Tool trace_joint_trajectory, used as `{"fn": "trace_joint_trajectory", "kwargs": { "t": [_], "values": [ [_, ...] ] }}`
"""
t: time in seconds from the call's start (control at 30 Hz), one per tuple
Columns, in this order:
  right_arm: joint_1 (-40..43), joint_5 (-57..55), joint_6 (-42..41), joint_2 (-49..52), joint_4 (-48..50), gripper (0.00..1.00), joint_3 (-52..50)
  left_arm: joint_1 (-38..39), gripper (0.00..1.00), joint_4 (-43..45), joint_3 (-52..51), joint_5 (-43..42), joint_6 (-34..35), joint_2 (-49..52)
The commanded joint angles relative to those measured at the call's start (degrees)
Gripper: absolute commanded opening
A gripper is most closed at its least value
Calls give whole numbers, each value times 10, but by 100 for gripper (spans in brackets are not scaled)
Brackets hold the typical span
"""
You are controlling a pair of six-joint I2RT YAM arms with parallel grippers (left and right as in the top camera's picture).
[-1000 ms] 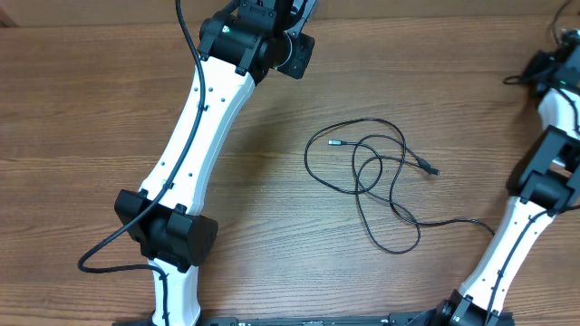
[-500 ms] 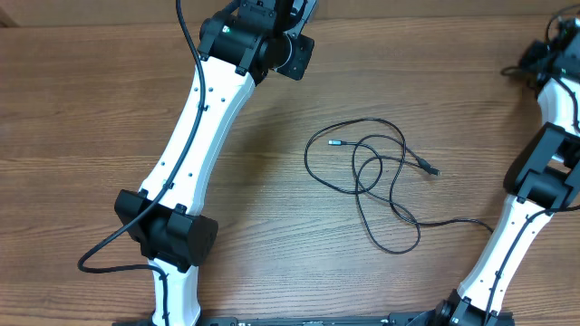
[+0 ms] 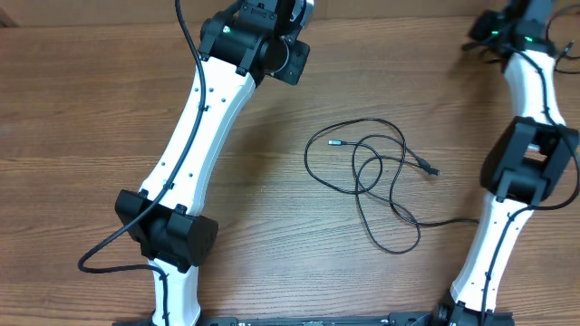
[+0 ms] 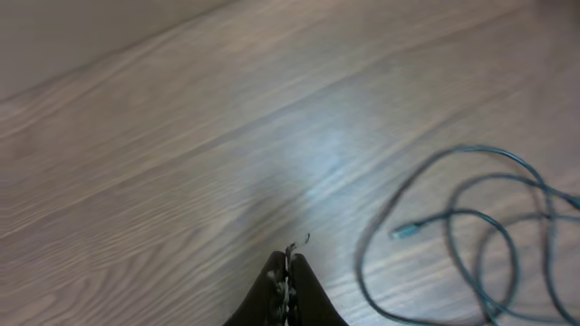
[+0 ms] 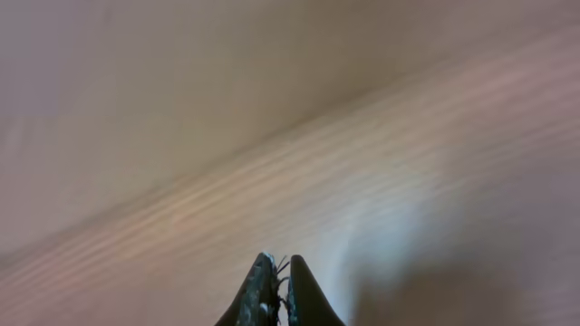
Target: Untangle cables
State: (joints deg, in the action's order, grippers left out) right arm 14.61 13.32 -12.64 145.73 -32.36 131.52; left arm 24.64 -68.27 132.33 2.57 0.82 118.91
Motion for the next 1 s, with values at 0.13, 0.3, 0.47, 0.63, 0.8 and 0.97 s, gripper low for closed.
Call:
{"fn": "trace_joint_trajectory", "kwargs": {
  "t": [0.13, 0.3, 0.47, 0.63, 0.8, 0.97],
  "values": [
    [-34, 77, -81, -126, -251, 4, 2, -7, 4, 26, 9, 59, 41, -16],
    [-47, 79, 1, -165, -427, 4, 2, -7, 4, 41, 9, 53, 41, -16],
    [-60, 55, 58, -164, -561, 8, -10, -7, 4, 40, 9, 53, 41, -13],
    [-95, 54, 79, -164, -516, 25, -69, -7, 4, 39, 9, 33, 38, -12],
    [-137, 54, 82, -164, -519, 77, -115, -7, 4, 24, 9, 30, 38, -12],
    [-185, 105, 28, -164, -510, 79, -164, -7, 4, 23, 9, 21, 39, -12]
  ]
}}
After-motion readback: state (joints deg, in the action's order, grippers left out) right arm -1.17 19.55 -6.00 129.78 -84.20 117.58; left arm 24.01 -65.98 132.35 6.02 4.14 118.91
